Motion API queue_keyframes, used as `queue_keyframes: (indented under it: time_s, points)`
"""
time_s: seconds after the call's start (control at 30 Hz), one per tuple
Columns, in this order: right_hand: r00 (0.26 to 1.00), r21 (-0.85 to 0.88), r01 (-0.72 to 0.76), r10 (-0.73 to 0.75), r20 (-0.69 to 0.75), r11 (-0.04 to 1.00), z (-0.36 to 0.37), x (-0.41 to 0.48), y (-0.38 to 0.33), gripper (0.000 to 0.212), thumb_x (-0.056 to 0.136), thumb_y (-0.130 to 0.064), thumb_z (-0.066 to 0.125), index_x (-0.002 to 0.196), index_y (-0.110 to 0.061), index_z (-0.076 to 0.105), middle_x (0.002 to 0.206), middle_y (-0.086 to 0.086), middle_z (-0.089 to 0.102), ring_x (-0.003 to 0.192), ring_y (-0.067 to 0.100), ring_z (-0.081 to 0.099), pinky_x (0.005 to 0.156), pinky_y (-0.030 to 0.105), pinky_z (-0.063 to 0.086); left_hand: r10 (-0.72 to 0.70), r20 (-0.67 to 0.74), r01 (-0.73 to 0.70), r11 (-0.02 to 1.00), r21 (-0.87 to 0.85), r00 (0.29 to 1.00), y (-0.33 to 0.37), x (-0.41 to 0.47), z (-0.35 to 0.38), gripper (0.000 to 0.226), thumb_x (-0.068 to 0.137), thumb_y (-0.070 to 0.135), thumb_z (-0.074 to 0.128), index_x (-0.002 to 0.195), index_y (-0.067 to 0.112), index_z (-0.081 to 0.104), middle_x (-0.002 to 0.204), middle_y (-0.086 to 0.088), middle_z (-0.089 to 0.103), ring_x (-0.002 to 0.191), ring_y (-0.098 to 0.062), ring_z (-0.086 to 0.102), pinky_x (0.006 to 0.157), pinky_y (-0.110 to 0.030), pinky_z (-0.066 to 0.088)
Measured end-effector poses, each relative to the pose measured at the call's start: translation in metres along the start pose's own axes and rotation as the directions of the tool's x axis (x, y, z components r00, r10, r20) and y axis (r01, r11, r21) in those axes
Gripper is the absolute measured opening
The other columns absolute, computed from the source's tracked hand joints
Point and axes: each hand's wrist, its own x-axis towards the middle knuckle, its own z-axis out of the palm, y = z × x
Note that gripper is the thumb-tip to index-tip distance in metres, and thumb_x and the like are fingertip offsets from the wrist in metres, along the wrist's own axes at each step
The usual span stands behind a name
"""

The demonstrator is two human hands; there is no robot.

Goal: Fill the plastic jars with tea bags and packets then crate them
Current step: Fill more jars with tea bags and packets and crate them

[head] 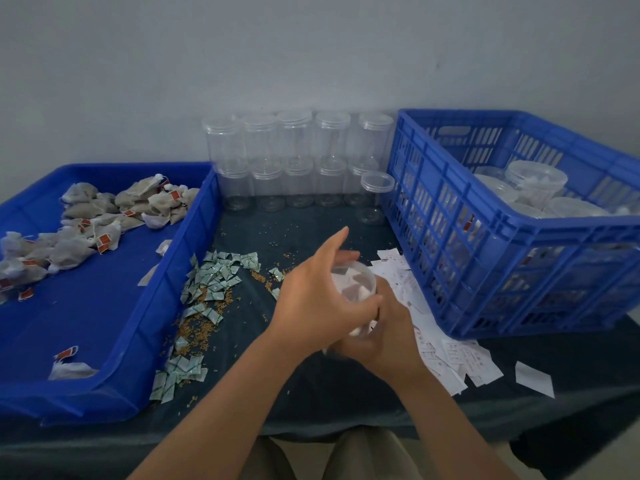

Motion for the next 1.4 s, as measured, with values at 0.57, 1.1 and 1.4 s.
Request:
queue_keyframes:
  time_s: [0.57,1.1,1.4]
  points:
    - [0.997,0.031,-0.044,0.041,0.068,0.999,-0.078,0.025,-0.062,0.082,0.078,-0.063,0.084,0.146,-0.042,0.045,0.125,-0.026,0.066,0.117,0.002,0.067,0.092,0.014,0.053,-0.134,-0.130,0.051,0.860,-0.507,0.982,0.031,0.013,0.010,0.047,0.103,0.065,0.037,0.108,0.041,0.077,0.109,0.007,0.076,0.101,-0.011,0.075,0.085,-0.040,0.063]
    - [0.779,-0.347,-0.191,-0.074,-0.623,0.918,-0.300,0.138,-0.097,0.082,0.077,-0.075,0.068,0.143,-0.027,0.058,0.123,-0.012,0.067,0.110,0.007,0.063,0.086,0.016,0.047,0.258,0.033,-0.244,0.943,-0.227,0.965,0.173,0.149,0.095,0.020,0.098,0.036,0.053,0.082,0.026,0.047,0.075,0.009,0.052,0.063,-0.008,0.046,0.058,-0.032,0.041]
    - [0.831,-0.592,-0.531,0.236,-0.505,0.606,-0.363,0.208,-0.020,0.083,0.082,-0.056,0.082,0.137,-0.003,0.050,0.135,0.021,0.063,0.121,0.041,0.063,0.089,0.038,0.048,0.350,0.371,-0.421,0.897,0.132,0.860,0.168,0.151,0.128,0.037,0.091,0.050,0.041,0.068,0.024,0.054,0.062,0.005,0.057,0.057,-0.010,0.049,0.054,-0.028,0.030]
